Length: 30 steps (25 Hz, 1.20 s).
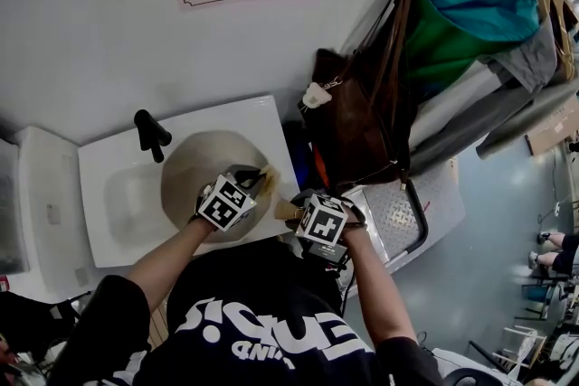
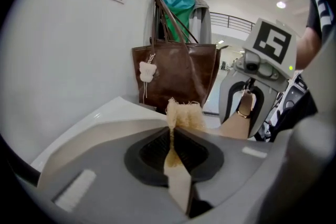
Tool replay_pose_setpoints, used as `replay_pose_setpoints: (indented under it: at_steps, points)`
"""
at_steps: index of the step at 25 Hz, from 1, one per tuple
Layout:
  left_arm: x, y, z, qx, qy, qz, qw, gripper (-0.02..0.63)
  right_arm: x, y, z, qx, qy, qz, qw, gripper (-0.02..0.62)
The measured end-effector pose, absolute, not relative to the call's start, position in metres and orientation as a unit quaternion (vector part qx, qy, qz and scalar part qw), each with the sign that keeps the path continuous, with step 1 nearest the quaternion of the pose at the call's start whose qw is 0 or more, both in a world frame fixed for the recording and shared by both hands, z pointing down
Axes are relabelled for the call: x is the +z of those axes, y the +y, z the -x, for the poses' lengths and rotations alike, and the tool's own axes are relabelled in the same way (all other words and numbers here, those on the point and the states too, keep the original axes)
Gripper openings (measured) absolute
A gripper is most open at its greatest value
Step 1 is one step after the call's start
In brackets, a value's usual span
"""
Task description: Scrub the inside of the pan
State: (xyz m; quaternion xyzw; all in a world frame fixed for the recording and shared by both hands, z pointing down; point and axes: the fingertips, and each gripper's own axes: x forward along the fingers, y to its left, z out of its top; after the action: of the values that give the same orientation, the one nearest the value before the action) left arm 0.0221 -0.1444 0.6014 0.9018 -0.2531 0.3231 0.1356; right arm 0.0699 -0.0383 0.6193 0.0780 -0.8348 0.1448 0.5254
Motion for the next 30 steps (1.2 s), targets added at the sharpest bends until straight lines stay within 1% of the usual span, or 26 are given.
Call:
replay_pose_setpoints:
  at_steps: [7,14,16,19,22,30]
  points:
    - [0.609,-0.184,-0.010,0.349,-0.270,-0.889,0.122,0.021,0.618,-0.038,-0.069,0.147,-0.834,-0.078,0.525,0.198]
    - [0.611,-0.219,0.014,0.374,-0.320,-0.865,0.100,0.021,0.619,-0.037,-0.071,0.149,-0.834,-0.077,0.526,0.198]
    - [0.613,-0.224,0.021,0.394,-0.327,-0.856,0.075,0.021,0.619,-0.036,-0.072,0.150,-0.834,-0.076,0.526,0.198]
    - [0.613,-0.234,0.031,0.429,-0.332,-0.840,0.014,0.021,0.619,-0.035,-0.072,0.152,-0.834,-0.076,0.525,0.198]
    - [0.615,-0.244,0.041,0.461,-0.328,-0.824,-0.031,0.021,0.619,-0.035,-0.073,0.154,-0.834,-0.076,0.525,0.198]
    - [0.627,-0.256,0.072,0.557,-0.271,-0.779,-0.099,0.021,0.619,-0.036,-0.073,0.154,-0.833,-0.075,0.526,0.198]
